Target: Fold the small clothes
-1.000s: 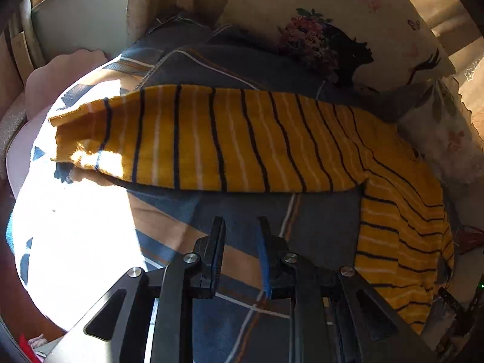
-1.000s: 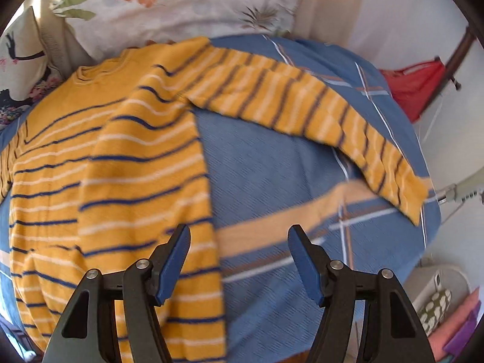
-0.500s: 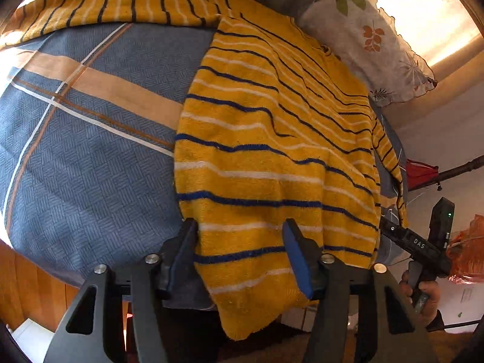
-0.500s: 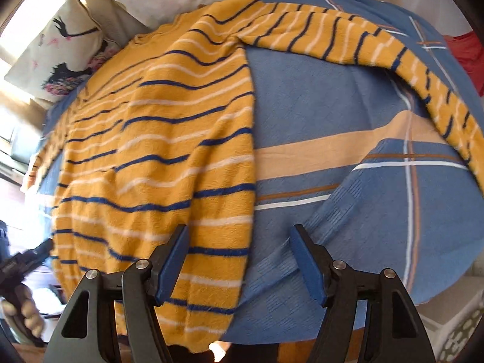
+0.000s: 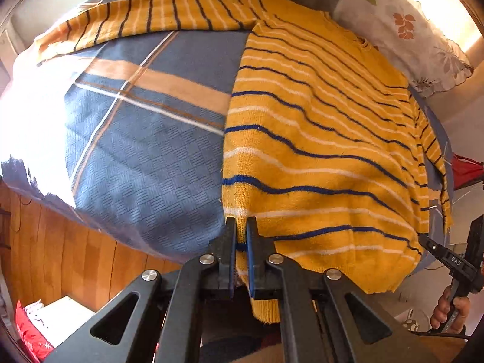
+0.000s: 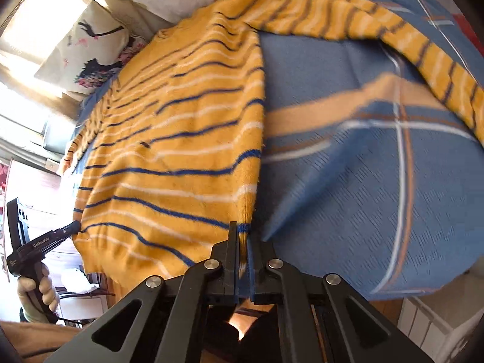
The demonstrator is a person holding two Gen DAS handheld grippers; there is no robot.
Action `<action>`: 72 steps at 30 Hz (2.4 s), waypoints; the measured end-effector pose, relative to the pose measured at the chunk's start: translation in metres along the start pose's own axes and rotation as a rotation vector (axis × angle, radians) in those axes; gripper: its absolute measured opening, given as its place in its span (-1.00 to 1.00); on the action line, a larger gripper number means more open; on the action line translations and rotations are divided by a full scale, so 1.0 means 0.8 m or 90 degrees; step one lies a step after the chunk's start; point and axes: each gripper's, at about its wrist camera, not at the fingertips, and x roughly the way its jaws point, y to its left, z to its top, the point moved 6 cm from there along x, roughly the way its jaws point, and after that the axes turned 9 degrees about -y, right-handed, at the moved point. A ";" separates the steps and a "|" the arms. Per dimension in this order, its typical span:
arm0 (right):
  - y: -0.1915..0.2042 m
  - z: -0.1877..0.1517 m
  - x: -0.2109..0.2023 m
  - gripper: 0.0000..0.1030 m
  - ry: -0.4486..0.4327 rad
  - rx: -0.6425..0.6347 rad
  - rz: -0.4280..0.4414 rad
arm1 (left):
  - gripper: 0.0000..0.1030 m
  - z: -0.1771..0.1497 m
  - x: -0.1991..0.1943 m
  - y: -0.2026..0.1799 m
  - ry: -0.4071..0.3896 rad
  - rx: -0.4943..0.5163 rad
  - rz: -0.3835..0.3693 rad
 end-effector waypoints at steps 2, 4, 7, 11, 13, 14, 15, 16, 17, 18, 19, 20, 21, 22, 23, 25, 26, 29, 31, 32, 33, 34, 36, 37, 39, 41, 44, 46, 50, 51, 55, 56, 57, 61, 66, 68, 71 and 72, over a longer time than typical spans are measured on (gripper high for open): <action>-0.014 -0.007 0.003 -0.91 0.014 0.015 -0.006 | -0.88 -0.001 0.010 0.007 0.010 -0.024 0.005; -0.017 0.000 0.001 -0.91 -0.001 0.026 0.000 | -0.86 0.004 0.008 0.010 0.003 -0.034 -0.006; -0.046 0.033 -0.021 -0.84 -0.084 0.072 -0.044 | -0.84 0.016 -0.011 0.009 -0.037 -0.012 -0.004; -0.130 0.075 -0.054 0.12 -0.188 0.231 -0.055 | -0.54 0.037 -0.037 0.015 -0.085 -0.024 0.004; -0.173 0.087 -0.061 0.13 -0.222 0.315 -0.053 | -0.45 0.047 -0.048 0.020 -0.103 -0.043 0.006; -0.191 0.090 -0.062 0.13 -0.237 0.353 -0.042 | -0.44 0.050 -0.051 0.022 -0.107 -0.051 0.005; -0.210 0.093 -0.064 0.13 -0.254 0.391 -0.025 | -0.42 0.052 -0.054 0.022 -0.110 -0.056 0.005; -0.229 0.097 -0.064 0.13 -0.270 0.431 -0.009 | -0.41 0.054 -0.056 0.021 -0.112 -0.061 0.005; -0.242 0.101 -0.062 0.14 -0.284 0.462 0.003 | -0.40 0.057 -0.056 0.017 -0.113 -0.064 0.005; -0.253 0.105 -0.061 0.14 -0.299 0.491 0.015 | -0.40 0.060 -0.055 0.011 -0.113 -0.066 0.007; -0.261 0.111 -0.057 0.14 -0.316 0.522 0.024 | -0.40 0.063 -0.055 0.005 -0.116 -0.066 0.009; -0.269 0.116 -0.058 0.13 -0.332 0.545 0.030 | -0.40 0.065 -0.056 0.001 -0.119 -0.065 0.009; -0.277 0.121 -0.060 0.11 -0.345 0.562 0.028 | -0.40 0.067 -0.056 -0.003 -0.122 -0.064 0.008; -0.288 0.125 -0.066 -0.06 -0.347 0.569 0.008 | -0.40 0.069 -0.057 -0.006 -0.125 -0.062 0.009; -0.298 0.131 -0.072 -0.76 -0.349 0.567 -0.010 | -0.39 0.072 -0.057 -0.007 -0.129 -0.061 0.010; -0.310 0.150 -0.084 -0.89 -0.351 0.548 -0.048 | -0.39 0.076 -0.060 -0.010 -0.138 -0.062 0.009; -0.317 0.158 -0.095 -0.89 -0.361 0.536 -0.075 | -0.38 0.078 -0.060 -0.010 -0.141 -0.064 0.007; -0.333 0.190 -0.134 -0.89 -0.398 0.500 -0.135 | -0.37 0.087 -0.057 -0.006 -0.149 -0.076 0.001; -0.328 0.217 -0.148 -0.89 -0.411 0.474 -0.149 | -0.36 0.092 -0.052 -0.001 -0.151 -0.087 -0.006; -0.320 0.231 -0.152 -0.89 -0.412 0.454 -0.157 | -0.36 0.095 -0.050 0.001 -0.151 -0.092 -0.009; -0.309 0.243 -0.154 -0.89 -0.410 0.428 -0.165 | -0.36 0.098 -0.047 0.003 -0.151 -0.096 -0.013; -0.291 0.258 -0.154 -0.89 -0.407 0.395 -0.169 | -0.36 0.101 -0.046 0.004 -0.153 -0.099 -0.019; -0.249 0.280 -0.147 -0.89 -0.397 0.331 -0.160 | -0.35 0.106 -0.042 0.008 -0.155 -0.103 -0.029; -0.218 0.293 -0.138 -0.89 -0.387 0.292 -0.151 | -0.35 0.109 -0.040 0.010 -0.156 -0.104 -0.034; -0.157 0.311 -0.112 -0.89 -0.363 0.223 -0.124 | -0.32 0.113 -0.036 0.016 -0.157 -0.109 -0.045; -0.084 0.327 -0.076 -0.89 -0.332 0.151 -0.088 | -0.31 0.117 -0.033 0.024 -0.156 -0.114 -0.054; 0.037 0.341 -0.004 -0.89 -0.275 0.034 -0.035 | -0.31 0.119 -0.030 0.042 -0.153 -0.123 -0.063; 0.119 0.340 0.050 -0.89 -0.226 -0.042 -0.001 | -0.31 0.120 -0.031 0.058 -0.154 -0.128 -0.061; 0.237 0.326 0.156 -0.89 -0.147 -0.151 0.016 | -0.30 0.120 -0.032 0.099 -0.154 -0.153 -0.055; 0.259 0.321 0.180 -0.89 -0.133 -0.177 0.009 | -0.30 0.120 -0.033 0.110 -0.153 -0.162 -0.053; 0.317 0.290 0.253 -0.80 -0.080 -0.244 -0.009 | -0.29 0.120 -0.036 0.152 -0.154 -0.184 -0.045; 0.327 0.287 0.268 -0.69 -0.075 -0.259 -0.025 | -0.28 0.120 -0.036 0.161 -0.154 -0.188 -0.045; 0.336 0.283 0.279 -0.41 -0.075 -0.279 -0.041 | -0.26 0.120 -0.035 0.168 -0.154 -0.193 -0.045; 0.377 0.262 0.293 0.41 -0.094 -0.383 -0.080 | -0.25 0.125 -0.028 0.190 -0.148 -0.198 -0.041; 0.436 0.218 0.314 0.42 -0.118 -0.632 -0.163 | -0.25 0.134 -0.021 0.211 -0.142 -0.209 -0.039; 0.455 0.201 0.320 0.42 -0.143 -0.717 -0.195 | -0.25 0.137 -0.021 0.218 -0.141 -0.210 -0.037; 0.466 0.191 0.321 0.42 -0.176 -0.798 -0.239 | -0.25 0.143 -0.022 0.223 -0.143 -0.206 -0.034; 0.466 0.192 0.319 0.42 -0.175 -0.797 -0.238 | -0.25 0.144 -0.023 0.223 -0.143 -0.206 -0.036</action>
